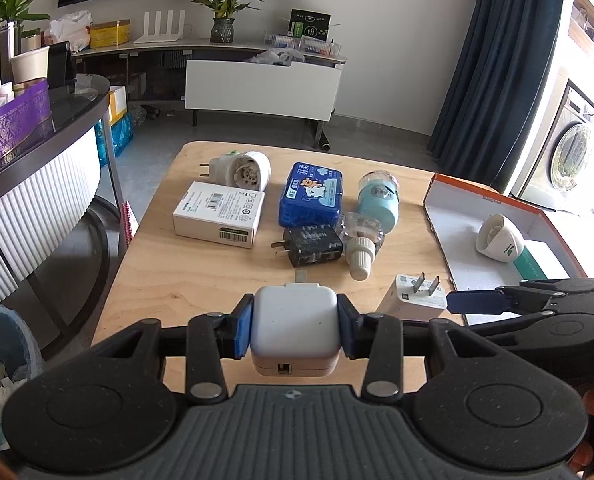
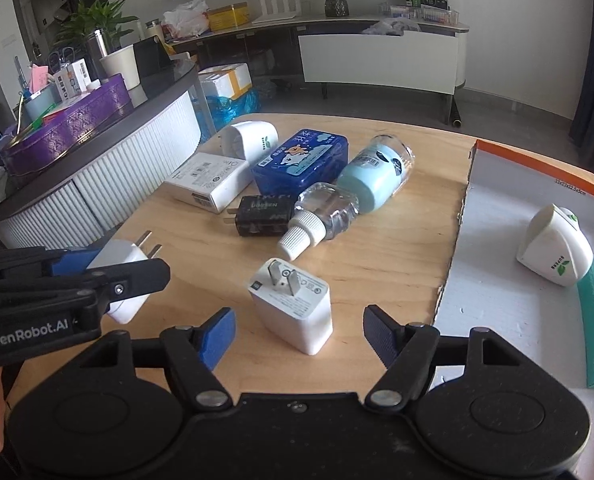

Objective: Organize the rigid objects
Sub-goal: 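Grasp the white flat-pin charger with the right gripper while the left gripper holds its charger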

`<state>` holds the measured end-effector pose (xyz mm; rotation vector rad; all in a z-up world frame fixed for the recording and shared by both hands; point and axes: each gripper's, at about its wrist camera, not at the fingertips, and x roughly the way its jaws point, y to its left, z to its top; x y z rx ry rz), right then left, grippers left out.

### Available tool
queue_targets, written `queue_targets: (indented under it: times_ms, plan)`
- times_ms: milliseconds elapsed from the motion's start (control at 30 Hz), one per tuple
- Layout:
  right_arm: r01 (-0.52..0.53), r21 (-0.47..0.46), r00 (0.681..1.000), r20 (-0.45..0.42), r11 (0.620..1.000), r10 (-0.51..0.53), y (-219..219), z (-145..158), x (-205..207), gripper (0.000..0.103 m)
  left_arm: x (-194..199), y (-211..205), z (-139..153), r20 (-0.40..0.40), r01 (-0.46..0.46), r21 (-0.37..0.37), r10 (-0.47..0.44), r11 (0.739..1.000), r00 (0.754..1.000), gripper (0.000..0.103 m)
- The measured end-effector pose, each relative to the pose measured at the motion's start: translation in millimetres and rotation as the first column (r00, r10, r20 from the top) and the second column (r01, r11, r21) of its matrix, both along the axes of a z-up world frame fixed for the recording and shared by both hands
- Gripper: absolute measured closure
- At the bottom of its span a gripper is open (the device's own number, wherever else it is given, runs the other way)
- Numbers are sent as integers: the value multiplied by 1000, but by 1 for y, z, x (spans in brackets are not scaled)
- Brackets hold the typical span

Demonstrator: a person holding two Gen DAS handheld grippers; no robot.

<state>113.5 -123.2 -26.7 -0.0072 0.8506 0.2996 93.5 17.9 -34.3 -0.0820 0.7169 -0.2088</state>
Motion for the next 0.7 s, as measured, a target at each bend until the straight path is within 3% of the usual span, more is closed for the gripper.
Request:
queue_targets:
  times_ms: [167, 200, 233, 267, 700]
  plan:
    - [71, 35, 997, -15, 997, -70, 13, -10, 10, 22, 1, 6, -2, -7, -26, -3, 26, 1000, 1000, 61]
    - [89, 45, 996, -22, 995, -88, 13, -12, 10, 27, 2, 7, -2, -7, -31, -2, 31, 1000, 999, 61]
    - [120, 31, 993, -20, 992, -120, 14, -13, 11, 42, 2, 8, -2, -8, -33, -4, 33, 999, 999, 61]
    - [135, 24, 991, -18, 991, -135, 15, -14, 10, 46, 2, 9, -2, -9, -33, -7, 33, 999, 999, 61]
    - [146, 57, 987, 52, 988, -149, 3, 23, -21, 48, -3, 1, 10, 12, -24, -34, 24, 999, 1000, 61]
